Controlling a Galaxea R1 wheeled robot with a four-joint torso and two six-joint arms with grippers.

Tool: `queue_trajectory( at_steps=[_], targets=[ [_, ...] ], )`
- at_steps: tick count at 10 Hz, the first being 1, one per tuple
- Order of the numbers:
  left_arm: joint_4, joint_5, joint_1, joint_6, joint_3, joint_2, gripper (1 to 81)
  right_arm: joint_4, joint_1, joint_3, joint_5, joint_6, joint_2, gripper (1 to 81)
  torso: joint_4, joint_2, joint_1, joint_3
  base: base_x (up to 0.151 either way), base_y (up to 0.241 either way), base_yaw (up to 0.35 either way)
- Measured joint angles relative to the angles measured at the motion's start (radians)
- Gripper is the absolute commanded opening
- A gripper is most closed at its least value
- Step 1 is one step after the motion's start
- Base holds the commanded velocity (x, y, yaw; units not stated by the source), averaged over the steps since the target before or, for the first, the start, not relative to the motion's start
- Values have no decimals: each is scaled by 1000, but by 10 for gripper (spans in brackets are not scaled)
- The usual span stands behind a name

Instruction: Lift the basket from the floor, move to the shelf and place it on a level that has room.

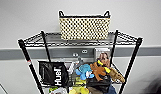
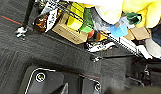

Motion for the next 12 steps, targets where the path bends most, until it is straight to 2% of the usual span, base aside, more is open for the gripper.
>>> queue_trajectory(
  at_steps=[12],
  targets=[
    [75, -11, 139, 3, -348, 316, 811, 1, -182, -263, 74, -108, 254, 811, 0, -1, 0, 0, 0, 0, 0]
  ],
)
